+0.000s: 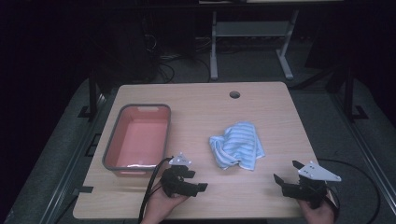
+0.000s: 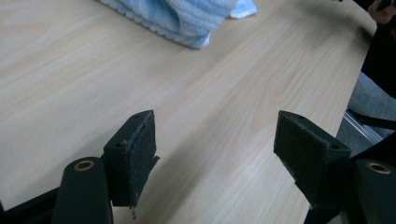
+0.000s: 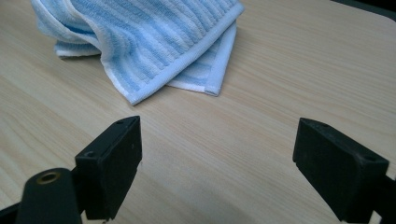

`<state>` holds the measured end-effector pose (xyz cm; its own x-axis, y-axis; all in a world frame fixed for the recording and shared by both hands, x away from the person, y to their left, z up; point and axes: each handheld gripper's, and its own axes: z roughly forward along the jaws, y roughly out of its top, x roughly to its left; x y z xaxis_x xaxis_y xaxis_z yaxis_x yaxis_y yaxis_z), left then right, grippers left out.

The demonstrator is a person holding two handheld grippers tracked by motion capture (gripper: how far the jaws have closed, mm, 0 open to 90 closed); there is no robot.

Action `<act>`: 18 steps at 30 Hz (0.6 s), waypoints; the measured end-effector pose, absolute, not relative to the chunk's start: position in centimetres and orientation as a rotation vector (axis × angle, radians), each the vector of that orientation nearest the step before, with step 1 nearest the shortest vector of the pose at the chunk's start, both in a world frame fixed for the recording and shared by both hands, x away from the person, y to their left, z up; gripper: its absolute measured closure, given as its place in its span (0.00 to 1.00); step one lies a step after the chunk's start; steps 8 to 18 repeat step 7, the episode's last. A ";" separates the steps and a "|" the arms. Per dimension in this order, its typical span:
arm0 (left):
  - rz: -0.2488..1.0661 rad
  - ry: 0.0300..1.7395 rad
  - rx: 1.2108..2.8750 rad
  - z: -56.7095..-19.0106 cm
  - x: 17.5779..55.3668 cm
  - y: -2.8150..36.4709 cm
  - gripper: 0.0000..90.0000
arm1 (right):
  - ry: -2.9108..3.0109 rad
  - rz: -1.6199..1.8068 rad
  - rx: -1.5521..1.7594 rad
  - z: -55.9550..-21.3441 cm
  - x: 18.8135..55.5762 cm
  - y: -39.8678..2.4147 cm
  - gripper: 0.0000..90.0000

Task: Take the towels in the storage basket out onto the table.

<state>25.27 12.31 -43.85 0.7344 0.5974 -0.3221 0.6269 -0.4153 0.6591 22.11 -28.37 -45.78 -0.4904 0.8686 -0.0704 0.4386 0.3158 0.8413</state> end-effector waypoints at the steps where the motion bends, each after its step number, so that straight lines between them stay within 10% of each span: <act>1: -0.050 0.913 2.121 -43.9 25.0 12.4 0.32 | 2.057 1.087 1.152 -45.8 22.0 -28.4 0.17; 18: -0.043 0.890 2.123 -44.4 24.6 11.9 0.31 | 2.067 1.109 1.132 -45.8 21.5 -28.3 0.17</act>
